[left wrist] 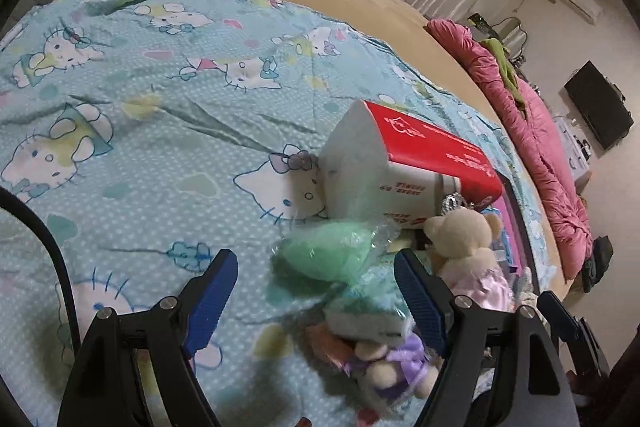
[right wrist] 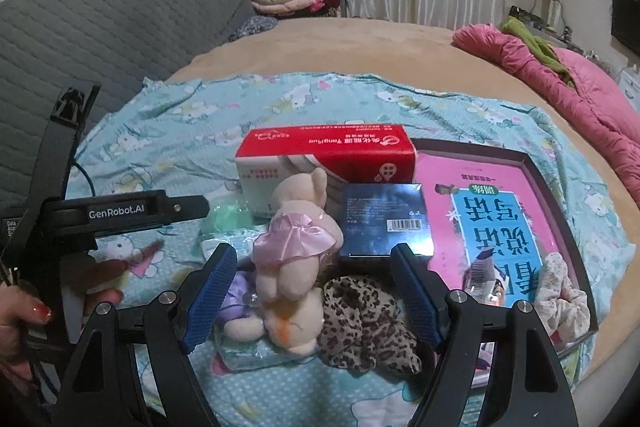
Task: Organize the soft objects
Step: 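Grasp the teddy bear in pink dress with the right tool while the left tool reaches the green bag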
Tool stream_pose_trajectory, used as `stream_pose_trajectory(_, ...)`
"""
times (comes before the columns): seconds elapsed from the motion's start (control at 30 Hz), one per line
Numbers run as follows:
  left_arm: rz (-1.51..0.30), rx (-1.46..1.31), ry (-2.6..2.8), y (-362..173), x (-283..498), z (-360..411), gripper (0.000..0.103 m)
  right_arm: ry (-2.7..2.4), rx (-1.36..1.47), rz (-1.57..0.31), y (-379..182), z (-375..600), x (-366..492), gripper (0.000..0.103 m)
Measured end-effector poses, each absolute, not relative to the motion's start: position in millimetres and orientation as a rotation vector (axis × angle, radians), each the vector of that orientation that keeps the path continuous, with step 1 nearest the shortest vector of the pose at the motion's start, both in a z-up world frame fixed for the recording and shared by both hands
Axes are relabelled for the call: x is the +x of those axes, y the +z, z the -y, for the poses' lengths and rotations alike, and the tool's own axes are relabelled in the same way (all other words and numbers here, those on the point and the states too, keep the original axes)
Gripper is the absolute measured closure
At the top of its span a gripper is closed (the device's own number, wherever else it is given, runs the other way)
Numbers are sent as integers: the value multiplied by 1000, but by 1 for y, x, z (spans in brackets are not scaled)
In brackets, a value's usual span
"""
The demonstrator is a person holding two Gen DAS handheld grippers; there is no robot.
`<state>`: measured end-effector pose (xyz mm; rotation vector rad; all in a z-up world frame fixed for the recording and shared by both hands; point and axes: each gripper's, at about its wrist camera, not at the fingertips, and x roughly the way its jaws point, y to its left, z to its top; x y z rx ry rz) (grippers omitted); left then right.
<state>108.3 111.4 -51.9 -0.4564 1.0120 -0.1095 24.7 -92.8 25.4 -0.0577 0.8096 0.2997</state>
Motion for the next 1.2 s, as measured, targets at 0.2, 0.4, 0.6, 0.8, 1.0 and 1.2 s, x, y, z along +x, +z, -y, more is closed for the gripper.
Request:
stream_pose_trajectory(0.2,-1022,-475,-150,-62,118,-111,19,271,-108,-837,12,79,40,23)
stream_pose_trajectory(0.4,-1048,-490,-160,-75,125,-112,19,253,-140,-856,0,68,51,23)
stream_pose_trajectory(0.6,-1060,-501,-163,-83,132,-113,19,267,-189,-861,-10,57,56,44)
stream_pose_trajectory(0.8,-1051,-516,-175,-87,137,-113,19,301,-166,-851,-12,59,55,58)
stream_pose_trajectory(1.0,-1045,-535,-200,-93,147,-115,20,310,-133,-862,-9,66,53,62)
stream_pose_trajectory(1.2,-1048,-528,-239,-98,155,-110,39,308,-118,-856,-3,69,51,62)
